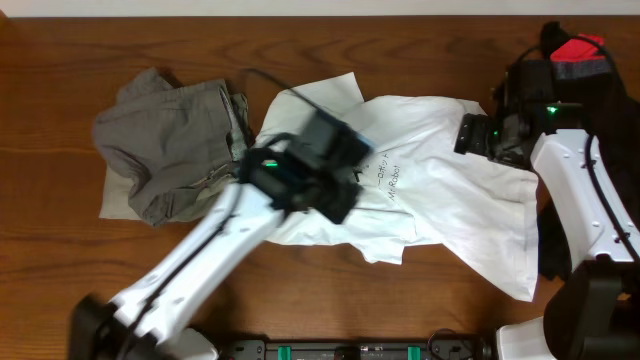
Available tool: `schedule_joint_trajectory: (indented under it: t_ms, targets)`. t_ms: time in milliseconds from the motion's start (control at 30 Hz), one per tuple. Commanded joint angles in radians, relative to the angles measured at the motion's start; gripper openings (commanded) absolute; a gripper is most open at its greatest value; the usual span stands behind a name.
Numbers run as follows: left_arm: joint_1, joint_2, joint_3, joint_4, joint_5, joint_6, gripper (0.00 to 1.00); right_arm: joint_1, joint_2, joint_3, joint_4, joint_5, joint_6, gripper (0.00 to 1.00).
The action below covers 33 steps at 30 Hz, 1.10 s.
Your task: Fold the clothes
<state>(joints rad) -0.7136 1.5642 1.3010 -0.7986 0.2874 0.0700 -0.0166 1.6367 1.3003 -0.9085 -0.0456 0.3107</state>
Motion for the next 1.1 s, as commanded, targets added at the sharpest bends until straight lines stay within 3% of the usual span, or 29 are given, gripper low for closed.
schedule_joint_trajectory:
  t_ms: [0,300,633,733,867,1067]
  targets:
    - [-0.071,0.098,-0.006,0.044,0.015,0.067,0.51,-0.050,-0.025,0.005,-0.021,-0.007,0.060,0.85]
    - [-0.202,0.290,-0.006,0.203,-0.075,0.091,0.57,-0.150,-0.025,0.005,-0.080,-0.008,0.058,0.87]
    - [-0.220,0.401,-0.006,0.261,-0.100,0.095,0.58,-0.160,-0.025,0.005,-0.080,-0.008,0.051,0.88]
    - [-0.219,0.409,-0.006,0.275,-0.105,0.095,0.57,-0.160,-0.025,0.005,-0.080,-0.008,0.051,0.88]
    - [-0.219,0.412,-0.007,0.277,-0.105,0.095,0.46,-0.160,-0.025,0.005,-0.082,-0.008,0.051,0.88]
    - [-0.220,0.439,-0.007,0.277,-0.106,0.095,0.46,-0.160,-0.025,0.005,-0.083,-0.008,0.051,0.88]
